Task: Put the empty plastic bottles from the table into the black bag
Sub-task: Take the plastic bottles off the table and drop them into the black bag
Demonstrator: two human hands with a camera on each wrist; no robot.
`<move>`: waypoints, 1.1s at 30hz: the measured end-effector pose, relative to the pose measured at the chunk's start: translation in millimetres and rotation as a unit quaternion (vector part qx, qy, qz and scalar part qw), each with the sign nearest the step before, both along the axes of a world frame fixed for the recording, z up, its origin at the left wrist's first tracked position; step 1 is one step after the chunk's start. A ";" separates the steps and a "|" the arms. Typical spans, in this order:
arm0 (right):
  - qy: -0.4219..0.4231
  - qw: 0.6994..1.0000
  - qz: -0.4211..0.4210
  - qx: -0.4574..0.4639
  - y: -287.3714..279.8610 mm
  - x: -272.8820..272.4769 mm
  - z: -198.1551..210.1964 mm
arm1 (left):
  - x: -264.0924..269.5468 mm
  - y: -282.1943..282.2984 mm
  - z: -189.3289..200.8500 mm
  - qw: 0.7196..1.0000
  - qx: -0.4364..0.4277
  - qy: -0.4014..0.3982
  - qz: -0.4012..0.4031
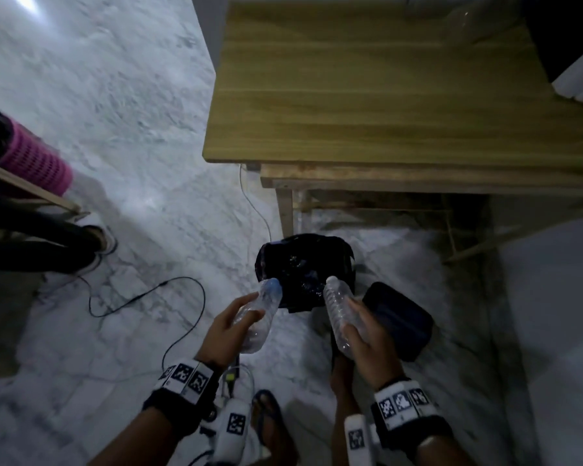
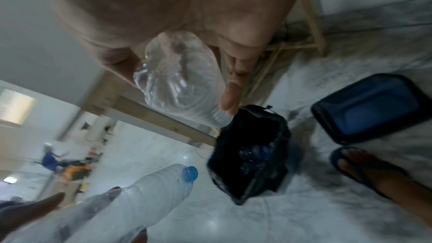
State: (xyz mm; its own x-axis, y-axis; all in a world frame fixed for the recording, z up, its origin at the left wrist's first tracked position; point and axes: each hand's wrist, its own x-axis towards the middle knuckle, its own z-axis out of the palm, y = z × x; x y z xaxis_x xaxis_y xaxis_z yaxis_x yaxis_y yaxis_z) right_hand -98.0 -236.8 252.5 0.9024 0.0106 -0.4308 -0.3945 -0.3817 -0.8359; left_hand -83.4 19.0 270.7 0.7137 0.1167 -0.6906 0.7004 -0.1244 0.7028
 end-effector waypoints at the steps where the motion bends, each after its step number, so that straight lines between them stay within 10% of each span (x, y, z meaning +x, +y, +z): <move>1: 0.023 1.000 0.002 -0.009 3.5 6.8 -15.9 | 1.1 -3.5 -18.7 1.000 0.008 0.017 0.011; 9: 0.129 0.990 -0.006 -0.061 5.8 76.5 -147.3 | 41.0 -36.2 -147.6 0.997 0.001 0.072 0.029; 18: 0.135 0.988 -0.033 -0.067 -14.3 130.2 -181.6 | 84.0 -60.1 -202.9 0.990 0.035 0.114 0.072; 33: -0.090 0.995 -0.025 -0.037 -64.8 191.1 35.1 | 161.1 -120.8 30.1 0.990 0.024 -0.126 -0.065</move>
State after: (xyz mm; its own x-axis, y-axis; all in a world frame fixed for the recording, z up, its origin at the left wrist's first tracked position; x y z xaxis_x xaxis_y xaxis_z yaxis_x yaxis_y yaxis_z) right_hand 93.1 -301.6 287.6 0.9635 -0.0608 -0.2607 -0.2611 -0.4281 -0.8652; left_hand 77.7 -101.8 300.8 0.8733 0.0402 -0.4855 0.4801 -0.2401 0.8437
